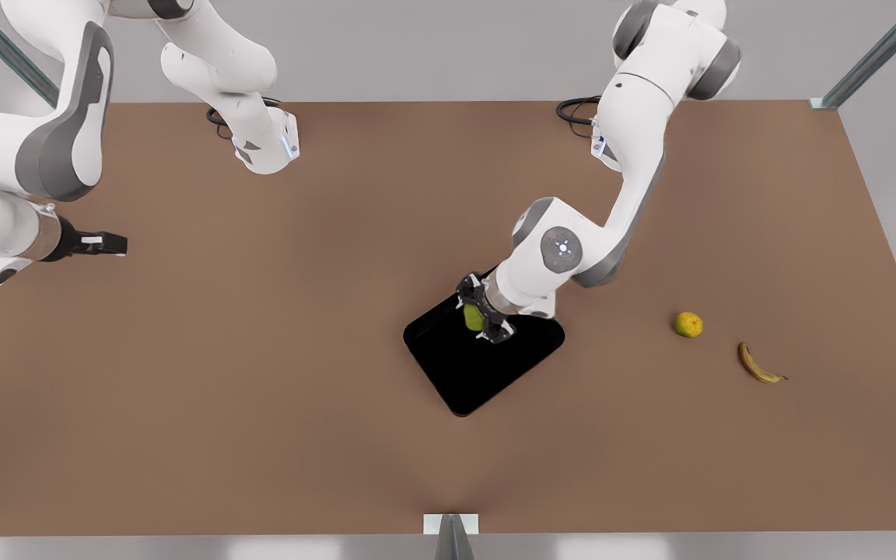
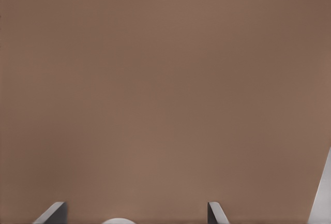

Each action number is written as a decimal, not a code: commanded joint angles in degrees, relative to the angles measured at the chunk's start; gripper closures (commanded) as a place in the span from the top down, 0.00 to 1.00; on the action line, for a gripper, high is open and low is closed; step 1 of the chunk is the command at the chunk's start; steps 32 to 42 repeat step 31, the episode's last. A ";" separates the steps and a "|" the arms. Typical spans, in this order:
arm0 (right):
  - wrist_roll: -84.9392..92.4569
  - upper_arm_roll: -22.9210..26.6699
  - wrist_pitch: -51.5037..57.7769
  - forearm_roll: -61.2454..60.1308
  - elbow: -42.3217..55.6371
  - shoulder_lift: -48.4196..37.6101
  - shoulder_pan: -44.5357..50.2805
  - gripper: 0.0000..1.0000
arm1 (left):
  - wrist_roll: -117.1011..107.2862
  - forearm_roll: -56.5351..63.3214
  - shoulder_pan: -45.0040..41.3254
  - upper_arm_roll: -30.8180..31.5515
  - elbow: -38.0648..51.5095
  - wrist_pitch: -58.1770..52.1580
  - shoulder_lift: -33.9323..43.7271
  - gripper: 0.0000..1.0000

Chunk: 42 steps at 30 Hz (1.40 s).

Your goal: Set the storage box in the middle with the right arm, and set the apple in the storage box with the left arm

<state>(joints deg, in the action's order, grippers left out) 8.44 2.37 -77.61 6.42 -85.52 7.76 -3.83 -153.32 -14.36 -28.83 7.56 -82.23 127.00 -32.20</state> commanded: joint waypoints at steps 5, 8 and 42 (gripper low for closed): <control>0.00 0.00 -0.09 0.00 0.00 0.23 -0.03 1.00 | 1.18 6.62 0.18 -0.79 0.06 -0.09 0.03 1.00; 0.09 0.00 -0.09 0.00 0.09 0.32 -0.12 1.00 | 4.95 9.96 1.85 -2.90 3.74 -0.79 0.12 0.96; 0.79 0.00 -0.62 0.00 0.18 1.11 -0.56 1.00 | 154.20 11.46 23.38 -11.78 5.77 -44.03 19.45 1.00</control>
